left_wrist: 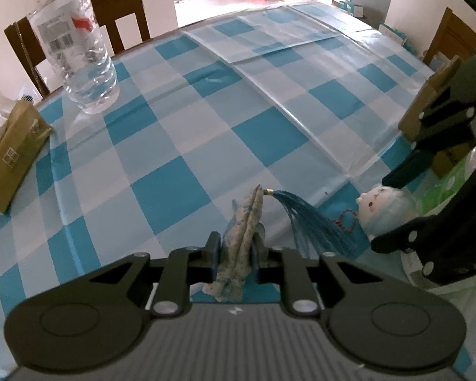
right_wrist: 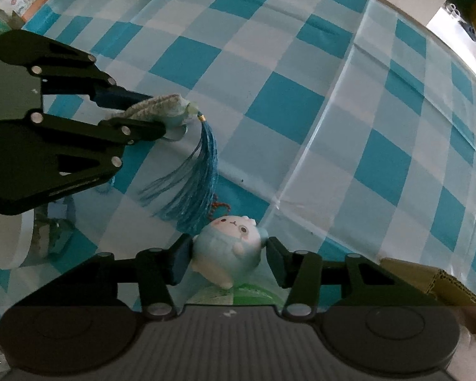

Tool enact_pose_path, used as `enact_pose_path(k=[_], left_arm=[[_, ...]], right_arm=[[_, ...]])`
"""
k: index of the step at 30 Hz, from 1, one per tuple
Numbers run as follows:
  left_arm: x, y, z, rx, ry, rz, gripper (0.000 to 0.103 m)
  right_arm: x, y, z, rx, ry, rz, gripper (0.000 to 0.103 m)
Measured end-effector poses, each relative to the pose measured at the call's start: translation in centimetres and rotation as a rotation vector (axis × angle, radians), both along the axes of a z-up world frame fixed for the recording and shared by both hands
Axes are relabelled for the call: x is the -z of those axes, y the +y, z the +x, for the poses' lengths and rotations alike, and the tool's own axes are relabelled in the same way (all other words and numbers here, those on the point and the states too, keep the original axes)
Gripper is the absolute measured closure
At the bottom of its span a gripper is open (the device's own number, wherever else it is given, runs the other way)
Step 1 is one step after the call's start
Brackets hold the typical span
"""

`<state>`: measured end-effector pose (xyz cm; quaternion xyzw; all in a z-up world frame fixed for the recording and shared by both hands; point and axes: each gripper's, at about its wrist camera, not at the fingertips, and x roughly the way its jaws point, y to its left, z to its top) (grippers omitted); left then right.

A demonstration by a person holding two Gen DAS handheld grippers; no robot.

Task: Organize soft objects
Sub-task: 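Grasp the tasseled beige pouch with the left gripper while the right grasps the plush toy, then lift the tasseled pouch and plush toy and carry them toward the box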

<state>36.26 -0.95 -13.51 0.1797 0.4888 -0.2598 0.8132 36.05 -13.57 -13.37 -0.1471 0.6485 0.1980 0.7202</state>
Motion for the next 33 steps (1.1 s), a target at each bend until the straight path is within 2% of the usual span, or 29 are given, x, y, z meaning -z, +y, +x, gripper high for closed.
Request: enact_pose_path(k=[17, 33], left_arm=[[-2.7, 1.3, -1.0, -0.014, -0.038, -0.01, 0.089], [-6.4, 2.9, -3.9, -0.016, -0.087, 0.005, 0.09]], right_arm=[[-3.2, 0.2, -0.9, -0.001, -0.068, 0.058, 0.048], [-7.6, 1.2, -4.5, -0.008, -0.13, 0.137, 0.048]])
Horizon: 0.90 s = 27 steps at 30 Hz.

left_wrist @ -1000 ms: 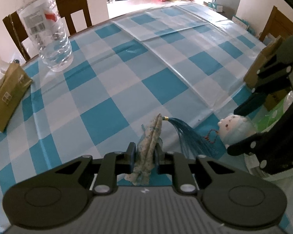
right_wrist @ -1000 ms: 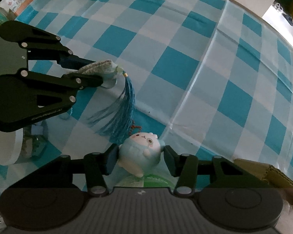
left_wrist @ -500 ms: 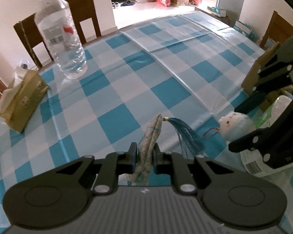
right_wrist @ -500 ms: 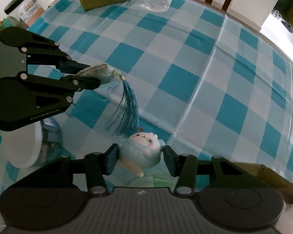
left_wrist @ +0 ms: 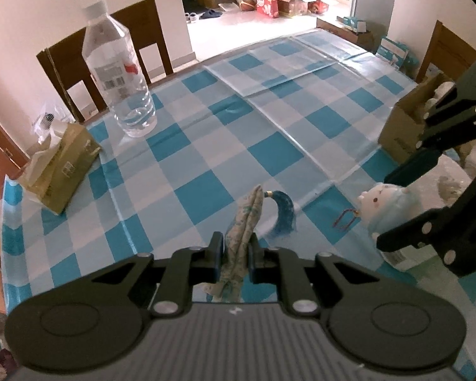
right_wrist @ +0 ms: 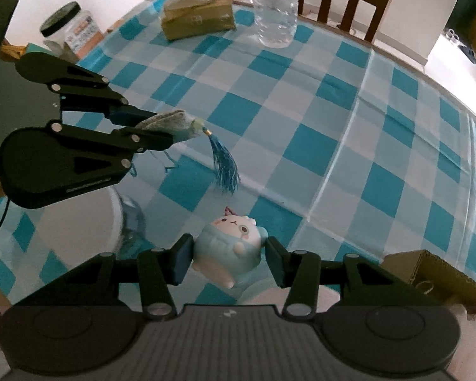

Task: Organize soft objects
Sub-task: 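Lift the tasseled pouch and plush toy and carry them toward the box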

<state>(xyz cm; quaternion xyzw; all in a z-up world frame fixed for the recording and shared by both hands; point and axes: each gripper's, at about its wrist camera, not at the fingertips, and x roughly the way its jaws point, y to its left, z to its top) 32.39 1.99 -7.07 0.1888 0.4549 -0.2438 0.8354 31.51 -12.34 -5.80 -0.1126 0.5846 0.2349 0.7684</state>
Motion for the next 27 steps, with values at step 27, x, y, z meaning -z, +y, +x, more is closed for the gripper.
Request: enact_pose_path(k=[27], left_arm=[[-6.6, -1.7, -12.8, 0.228, -0.028, -0.099, 0.09]], right_arm=[[-4.9, -5.4, -15.6, 0.283, -0.107, 0.057, 0.048]])
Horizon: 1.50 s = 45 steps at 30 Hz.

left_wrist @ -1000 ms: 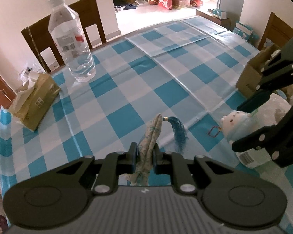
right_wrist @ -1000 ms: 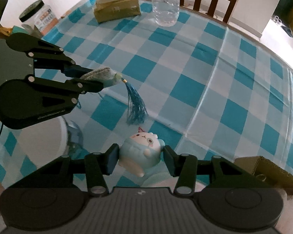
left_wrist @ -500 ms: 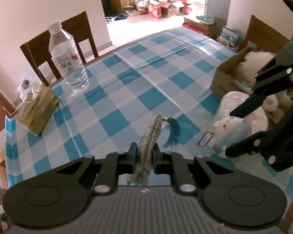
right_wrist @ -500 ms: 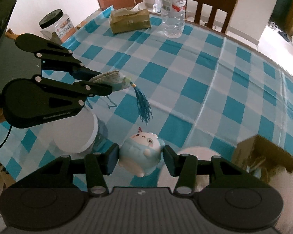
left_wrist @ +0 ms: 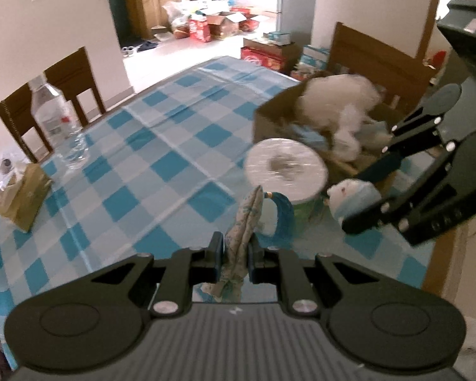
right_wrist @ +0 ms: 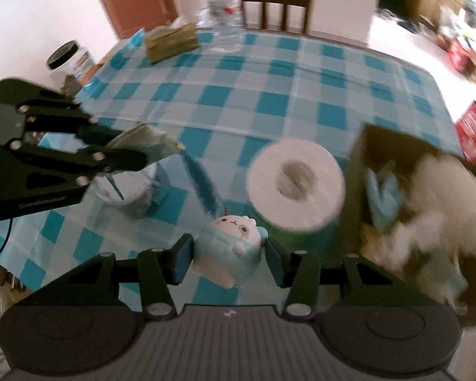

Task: Organize soft objects
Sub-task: 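Lift the tasseled pouch and plush toy and carry them toward the box, then lower the pouch and plush toy into the box and open both grippers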

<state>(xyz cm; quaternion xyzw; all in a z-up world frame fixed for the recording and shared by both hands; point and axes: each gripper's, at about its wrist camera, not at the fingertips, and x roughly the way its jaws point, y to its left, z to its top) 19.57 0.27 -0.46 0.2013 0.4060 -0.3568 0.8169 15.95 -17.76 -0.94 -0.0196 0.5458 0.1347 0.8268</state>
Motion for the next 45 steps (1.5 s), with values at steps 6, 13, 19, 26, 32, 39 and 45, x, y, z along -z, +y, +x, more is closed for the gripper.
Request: enact_pose_path(k=[6, 13, 19, 26, 32, 39, 45], left_arm=[[-0.9, -3.1, -3.0, 0.038, 0.001, -0.009, 0.09], [-1.5, -8.4, -4.6, 0.057, 0.005, -0.024, 0.09], [-2.4, -13.8, -4.1, 0.066, -0.019, -0.051, 0.09], [-2.0, -20.0, -1.6, 0.067, -0.02, -0.065, 0.089], [0.1, -23.6, 1.7, -0.013, 0.016, -0.077, 0.088], [2.4, -25.2, 4.3, -0.169, -0.055, -0.086, 0.016], [1.6, -24.1, 2.4, -0.221, -0.159, -0.08, 0.003]], right_arm=[[-1.3, -6.1, -2.6, 0.101, -0.047, -0.015, 0.048], [-0.9, -12.7, -3.0, 0.181, -0.095, -0.072, 0.048], [0.6, -16.7, -2.2, 0.208, -0.1, -0.07, 0.045], [1.0, -19.5, -2.1, 0.218, -0.116, -0.016, 0.005], [0.7, -21.1, -3.3, 0.236, -0.142, -0.002, 0.002], [0.8, -21.5, -4.3, 0.241, -0.175, -0.023, 0.001], [1.4, -21.5, -5.1, 0.268, -0.193, -0.041, 0.001]])
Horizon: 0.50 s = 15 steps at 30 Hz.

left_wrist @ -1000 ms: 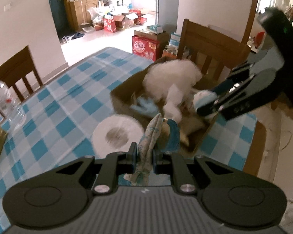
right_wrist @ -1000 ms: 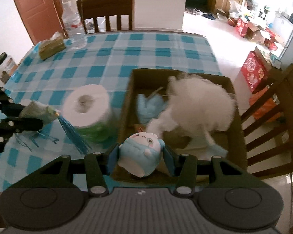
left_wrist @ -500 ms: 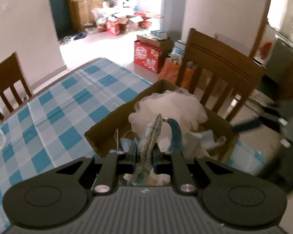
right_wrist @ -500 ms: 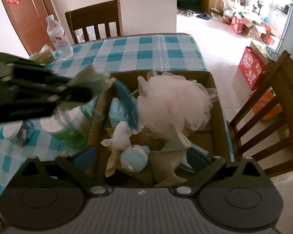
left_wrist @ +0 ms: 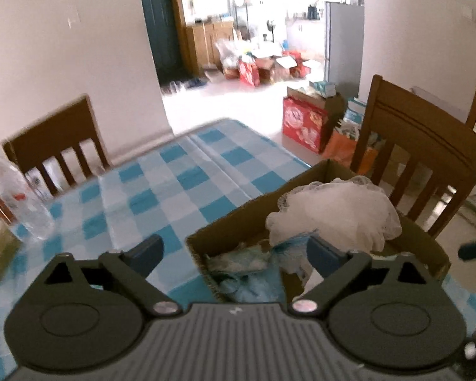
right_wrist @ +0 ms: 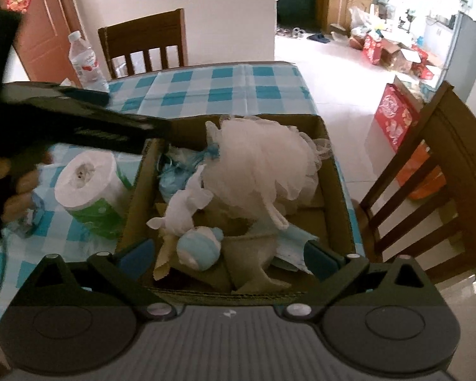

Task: Organize soft objects

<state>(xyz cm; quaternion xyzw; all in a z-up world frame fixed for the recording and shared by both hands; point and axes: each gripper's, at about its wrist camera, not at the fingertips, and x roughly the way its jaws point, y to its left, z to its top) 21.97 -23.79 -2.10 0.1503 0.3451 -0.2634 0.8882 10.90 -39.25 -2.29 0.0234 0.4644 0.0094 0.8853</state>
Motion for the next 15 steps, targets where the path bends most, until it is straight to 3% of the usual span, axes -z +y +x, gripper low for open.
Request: enact_pose_path(k=[3, 6, 12, 15], left_arm=[[-0.9, 1.0, -2.7, -0.01, -0.089, 0.029, 0.001], [-1.6, 2.4, -5.2, -0.019, -0.121, 0.029, 0.001], [-1.3, 5.7, -10.0, -0.049, -0.106, 0.009, 0.001], [-1.3, 6.7, -11.1, -0.051, -0.06, 0.021, 0.001]], right_arm=[[0.2, 0.3, -0.5, 0.027, -0.011, 0.0, 0.001], [0.5, 1.2, -1.1, 0.057, -0.025, -0.054, 0.001], [0.7, 3.9, -2.7, 0.14, -0.009, -0.146, 0.001], [0.4, 5.3, -3.4, 0.191, 0.019, -0.186, 0.001]])
